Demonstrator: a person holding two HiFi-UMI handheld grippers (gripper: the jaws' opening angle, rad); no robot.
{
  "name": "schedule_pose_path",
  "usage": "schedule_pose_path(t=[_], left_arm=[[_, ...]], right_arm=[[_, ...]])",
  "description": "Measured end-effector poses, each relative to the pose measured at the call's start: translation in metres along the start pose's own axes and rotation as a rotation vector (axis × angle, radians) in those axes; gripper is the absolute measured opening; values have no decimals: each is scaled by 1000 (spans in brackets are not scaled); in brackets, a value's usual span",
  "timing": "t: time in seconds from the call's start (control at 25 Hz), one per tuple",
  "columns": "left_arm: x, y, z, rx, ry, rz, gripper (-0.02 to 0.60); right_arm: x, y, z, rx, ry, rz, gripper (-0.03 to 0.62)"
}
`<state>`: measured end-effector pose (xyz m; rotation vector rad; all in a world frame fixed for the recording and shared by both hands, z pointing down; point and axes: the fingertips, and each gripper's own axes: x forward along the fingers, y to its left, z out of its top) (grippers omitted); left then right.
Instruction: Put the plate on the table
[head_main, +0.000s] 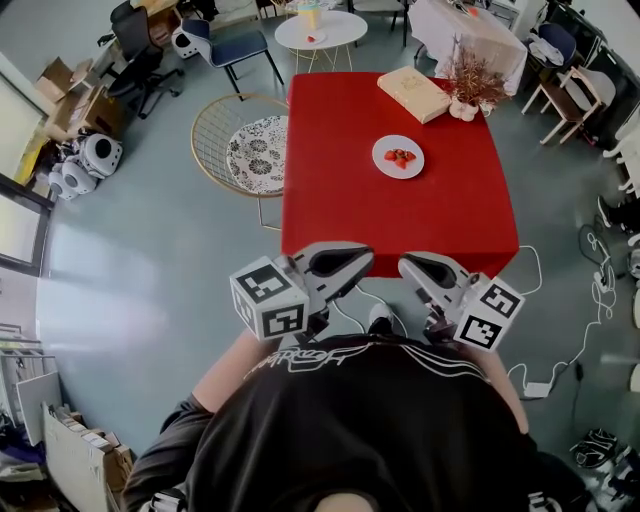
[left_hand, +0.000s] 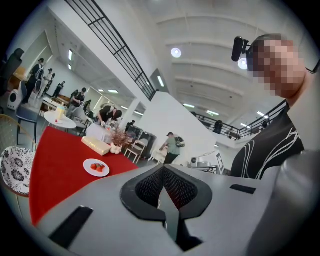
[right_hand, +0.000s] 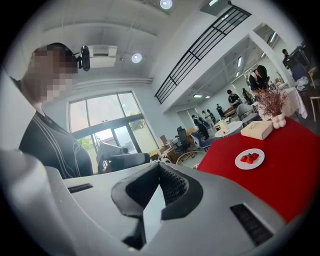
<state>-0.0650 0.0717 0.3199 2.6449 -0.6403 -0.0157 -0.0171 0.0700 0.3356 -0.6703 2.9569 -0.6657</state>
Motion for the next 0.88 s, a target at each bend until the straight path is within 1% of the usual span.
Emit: schedule_pose_path(t=[0.48, 0.68, 0.88], left_arm=[[-1, -8, -4, -6, 6, -5, 6], [-1, -6, -6, -38, -2, -18, 6], [0, -7, -12, -22, 14, -19, 6]], right_arm=[[-6, 10, 0, -16, 7, -5, 6], [-6, 9, -3, -10, 10, -12, 6], [-6, 7, -5, -7, 8, -23, 6]])
